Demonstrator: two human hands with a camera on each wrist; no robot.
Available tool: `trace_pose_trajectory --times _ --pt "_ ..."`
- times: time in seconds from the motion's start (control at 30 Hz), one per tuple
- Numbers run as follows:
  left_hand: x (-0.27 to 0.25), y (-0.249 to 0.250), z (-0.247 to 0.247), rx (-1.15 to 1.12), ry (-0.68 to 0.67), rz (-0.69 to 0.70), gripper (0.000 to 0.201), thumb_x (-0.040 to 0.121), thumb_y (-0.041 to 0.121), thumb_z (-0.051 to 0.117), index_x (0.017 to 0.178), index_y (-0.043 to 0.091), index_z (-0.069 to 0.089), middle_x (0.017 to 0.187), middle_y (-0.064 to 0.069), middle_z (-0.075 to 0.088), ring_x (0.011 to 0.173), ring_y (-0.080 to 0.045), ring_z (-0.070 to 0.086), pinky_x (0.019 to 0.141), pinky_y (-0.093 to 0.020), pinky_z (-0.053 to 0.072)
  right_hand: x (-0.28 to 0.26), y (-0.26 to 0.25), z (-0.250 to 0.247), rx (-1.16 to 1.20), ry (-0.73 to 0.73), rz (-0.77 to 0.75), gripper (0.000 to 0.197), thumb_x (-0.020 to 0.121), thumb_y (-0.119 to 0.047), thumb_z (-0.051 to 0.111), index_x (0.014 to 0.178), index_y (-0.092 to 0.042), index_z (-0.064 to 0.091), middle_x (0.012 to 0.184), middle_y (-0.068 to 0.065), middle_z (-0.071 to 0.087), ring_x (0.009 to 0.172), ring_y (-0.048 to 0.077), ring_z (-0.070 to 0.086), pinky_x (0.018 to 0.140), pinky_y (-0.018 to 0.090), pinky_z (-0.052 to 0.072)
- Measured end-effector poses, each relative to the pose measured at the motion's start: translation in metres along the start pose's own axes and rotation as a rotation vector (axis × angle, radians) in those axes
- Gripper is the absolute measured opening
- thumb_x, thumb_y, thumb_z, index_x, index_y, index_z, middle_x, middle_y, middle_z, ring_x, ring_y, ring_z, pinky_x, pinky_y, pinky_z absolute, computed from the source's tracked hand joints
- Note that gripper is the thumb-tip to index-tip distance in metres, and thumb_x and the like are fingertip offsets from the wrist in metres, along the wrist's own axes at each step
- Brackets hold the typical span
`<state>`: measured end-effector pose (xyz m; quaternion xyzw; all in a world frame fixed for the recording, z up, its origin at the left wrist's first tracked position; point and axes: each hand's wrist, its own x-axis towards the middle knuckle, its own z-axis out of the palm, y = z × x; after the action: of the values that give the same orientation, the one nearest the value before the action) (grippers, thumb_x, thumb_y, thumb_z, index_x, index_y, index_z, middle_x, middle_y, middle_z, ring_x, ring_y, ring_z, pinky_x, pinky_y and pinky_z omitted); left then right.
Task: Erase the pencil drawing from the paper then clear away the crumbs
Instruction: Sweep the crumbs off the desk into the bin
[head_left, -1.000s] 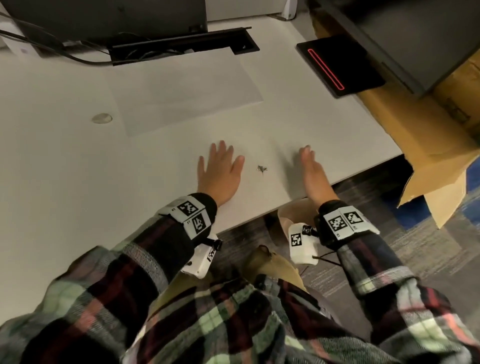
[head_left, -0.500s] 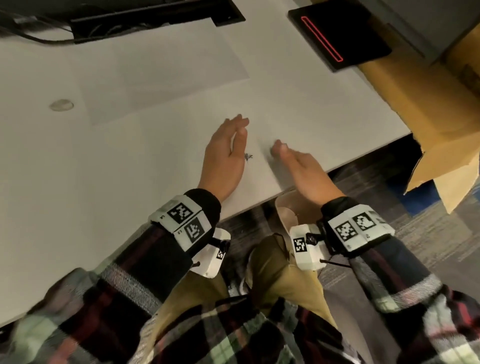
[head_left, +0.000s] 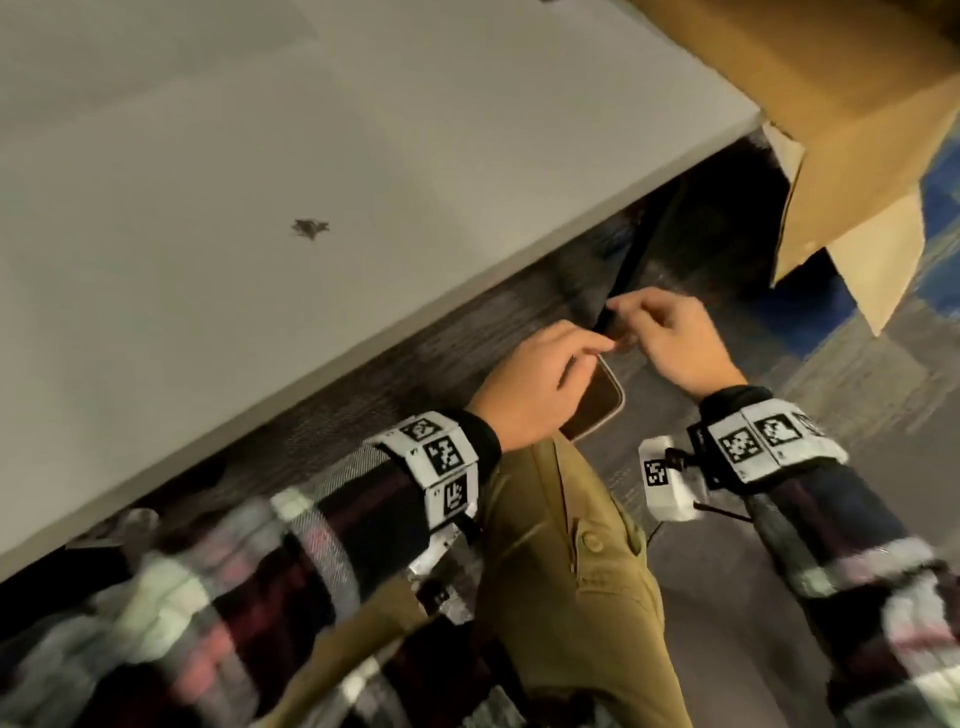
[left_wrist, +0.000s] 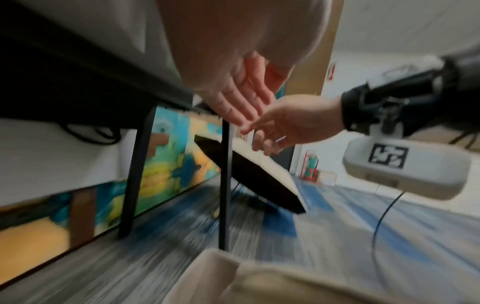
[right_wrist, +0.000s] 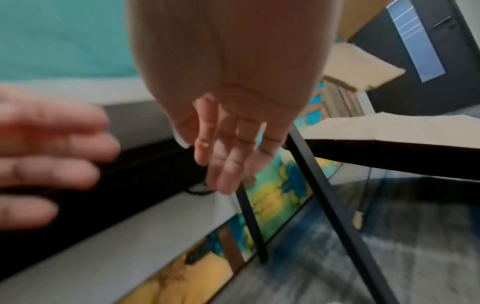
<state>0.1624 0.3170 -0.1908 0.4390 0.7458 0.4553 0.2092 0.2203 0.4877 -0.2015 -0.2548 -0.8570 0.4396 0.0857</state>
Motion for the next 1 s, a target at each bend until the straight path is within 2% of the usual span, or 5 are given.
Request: trace_pose_trajectory --times 0.07,0.3,0.77,0.93,1.0 --pt "0.017 -0.03 0.019 0.079 -0.106 -0.179 0.03 0.097 0.01 0.042 0.122 0.005 0.057 0.125 -0.011 0.053 0.113 -0.021 0.051 0.093 -0.022 0.036 0.019 0.042 0.008 -0.115 -0.111 0.102 0.019 0.093 -0.01 0.05 0.103 -0.009 0.066 0.105 0.012 0.068 0.099 0.024 0.063 0.094 0.038 0.047" --pt "0.077 -0.125 0.069 0.193 -0.292 -0.713 0.034 0.096 0.01 0.045 0.128 0.001 0.05 0.133 -0.016 0.052 0.122 -0.028 0.048 0.098 -0.028 0.036 0.059 0.144 0.023 -0.306 -0.371 0.437 0.022 0.088 -0.009 0.047 0.099 -0.009 0.066 0.103 0.014 0.066 0.104 0.031 0.06 0.087 0.032 0.045" --pt "0.113 -0.223 0.152 0.215 -0.598 -0.923 0.039 0.101 0.013 0.036 0.138 0.003 0.036 0.142 -0.011 0.04 0.127 -0.027 0.041 0.095 -0.025 0.029 0.091 0.271 0.062 -0.247 -0.435 0.828 0.046 0.093 -0.014 0.049 0.135 0.003 0.038 0.137 0.022 0.045 0.124 0.035 0.045 0.096 0.036 0.038" --pt "0.126 -0.252 0.165 0.12 -0.441 -1.092 0.05 0.095 0.015 0.051 0.139 -0.002 0.034 0.142 -0.018 0.04 0.132 -0.033 0.037 0.104 -0.034 0.03 0.103 0.304 0.083 -0.094 -0.373 0.933 0.069 0.089 -0.021 0.057 0.143 0.001 0.019 0.147 0.021 0.03 0.135 0.036 0.03 0.107 0.042 0.031" --pt "0.127 -0.264 0.166 0.06 -0.37 -1.201 0.057 0.093 0.023 0.056 0.14 -0.001 0.034 0.142 -0.018 0.04 0.131 -0.033 0.039 0.106 -0.036 0.033 0.108 0.312 0.088 -0.025 -0.378 0.954 0.064 0.088 -0.015 0.058 0.141 0.0 0.026 0.141 0.018 0.04 0.129 0.035 0.04 0.103 0.038 0.036"
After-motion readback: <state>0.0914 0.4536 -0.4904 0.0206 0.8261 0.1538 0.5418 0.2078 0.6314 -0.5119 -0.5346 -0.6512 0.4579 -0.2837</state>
